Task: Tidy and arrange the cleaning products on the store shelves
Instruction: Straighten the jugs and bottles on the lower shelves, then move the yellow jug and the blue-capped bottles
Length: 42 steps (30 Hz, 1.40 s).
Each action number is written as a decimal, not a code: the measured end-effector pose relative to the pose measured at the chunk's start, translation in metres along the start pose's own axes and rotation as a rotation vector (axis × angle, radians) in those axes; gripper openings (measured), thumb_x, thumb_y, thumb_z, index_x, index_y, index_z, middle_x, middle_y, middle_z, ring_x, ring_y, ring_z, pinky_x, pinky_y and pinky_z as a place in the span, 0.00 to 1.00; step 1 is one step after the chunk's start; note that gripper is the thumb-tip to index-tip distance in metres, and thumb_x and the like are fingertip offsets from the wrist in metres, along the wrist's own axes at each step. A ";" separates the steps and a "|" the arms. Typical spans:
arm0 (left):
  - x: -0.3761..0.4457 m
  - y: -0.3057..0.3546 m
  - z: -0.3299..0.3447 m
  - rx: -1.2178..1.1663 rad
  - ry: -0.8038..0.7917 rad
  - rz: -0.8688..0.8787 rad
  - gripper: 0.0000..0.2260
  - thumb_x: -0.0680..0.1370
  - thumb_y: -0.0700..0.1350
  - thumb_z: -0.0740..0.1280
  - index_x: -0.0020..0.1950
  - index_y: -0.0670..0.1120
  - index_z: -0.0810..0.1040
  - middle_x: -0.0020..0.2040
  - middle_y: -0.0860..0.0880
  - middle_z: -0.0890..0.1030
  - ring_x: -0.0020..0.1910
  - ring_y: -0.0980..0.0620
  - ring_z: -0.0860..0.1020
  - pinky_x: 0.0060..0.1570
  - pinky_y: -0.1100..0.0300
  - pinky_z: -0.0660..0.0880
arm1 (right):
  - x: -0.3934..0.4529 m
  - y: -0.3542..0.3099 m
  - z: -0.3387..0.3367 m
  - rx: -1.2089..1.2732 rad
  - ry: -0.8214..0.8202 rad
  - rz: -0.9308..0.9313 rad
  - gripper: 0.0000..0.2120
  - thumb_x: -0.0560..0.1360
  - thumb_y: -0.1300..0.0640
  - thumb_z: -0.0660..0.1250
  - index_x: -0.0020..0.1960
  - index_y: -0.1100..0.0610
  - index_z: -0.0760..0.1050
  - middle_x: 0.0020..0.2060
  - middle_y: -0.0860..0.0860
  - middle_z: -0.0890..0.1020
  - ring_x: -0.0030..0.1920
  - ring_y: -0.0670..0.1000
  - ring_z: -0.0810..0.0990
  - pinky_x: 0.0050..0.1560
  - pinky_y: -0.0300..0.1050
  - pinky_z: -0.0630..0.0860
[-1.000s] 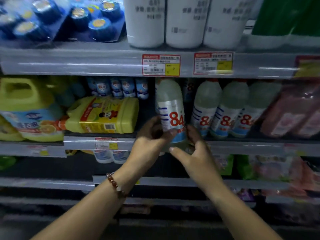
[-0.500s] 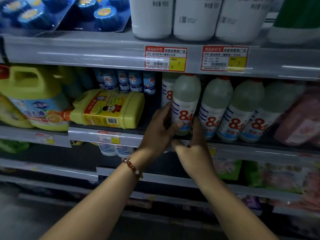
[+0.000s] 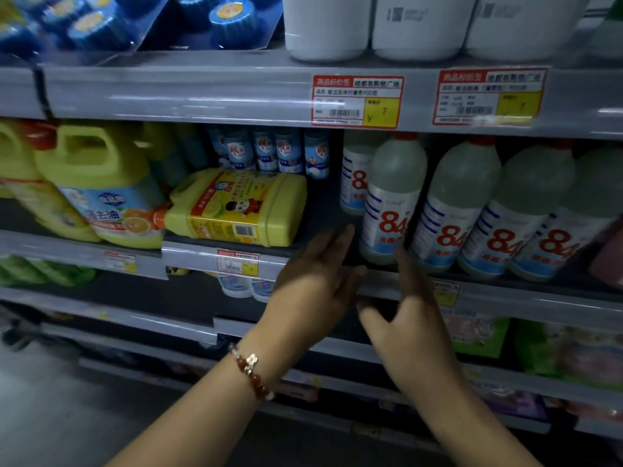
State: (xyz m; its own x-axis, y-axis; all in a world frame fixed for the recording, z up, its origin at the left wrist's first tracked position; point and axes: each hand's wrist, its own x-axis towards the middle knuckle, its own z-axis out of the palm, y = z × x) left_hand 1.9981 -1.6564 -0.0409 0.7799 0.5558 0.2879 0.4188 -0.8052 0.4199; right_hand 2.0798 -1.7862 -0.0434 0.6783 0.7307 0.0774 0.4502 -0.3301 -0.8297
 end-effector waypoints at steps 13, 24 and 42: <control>-0.091 -0.101 -0.072 0.441 0.110 -0.204 0.30 0.80 0.61 0.55 0.77 0.46 0.70 0.78 0.40 0.68 0.75 0.37 0.68 0.72 0.42 0.66 | 0.004 -0.084 0.043 -0.485 -0.398 -0.214 0.34 0.81 0.42 0.62 0.81 0.46 0.50 0.81 0.47 0.53 0.80 0.51 0.53 0.77 0.47 0.58; -0.047 -0.175 -0.088 0.153 0.124 -0.453 0.38 0.76 0.61 0.62 0.83 0.50 0.54 0.72 0.40 0.71 0.67 0.35 0.72 0.66 0.43 0.67 | 0.059 -0.119 0.097 -0.097 -0.238 0.350 0.31 0.81 0.44 0.64 0.76 0.63 0.65 0.72 0.62 0.72 0.69 0.62 0.72 0.66 0.50 0.69; -0.028 -0.188 -0.103 -0.734 0.025 -0.483 0.36 0.66 0.70 0.62 0.73 0.75 0.54 0.64 0.47 0.78 0.56 0.40 0.80 0.54 0.41 0.81 | 0.077 -0.113 0.132 0.441 0.415 0.421 0.13 0.74 0.42 0.71 0.54 0.49 0.78 0.51 0.55 0.81 0.53 0.59 0.79 0.59 0.58 0.77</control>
State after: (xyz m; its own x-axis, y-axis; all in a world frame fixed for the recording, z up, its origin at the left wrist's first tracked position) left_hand 1.8496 -1.4991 -0.0387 0.5807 0.8127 -0.0490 0.2890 -0.1495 0.9456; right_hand 2.0039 -1.6136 -0.0167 0.9454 0.2804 -0.1664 -0.1127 -0.1976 -0.9738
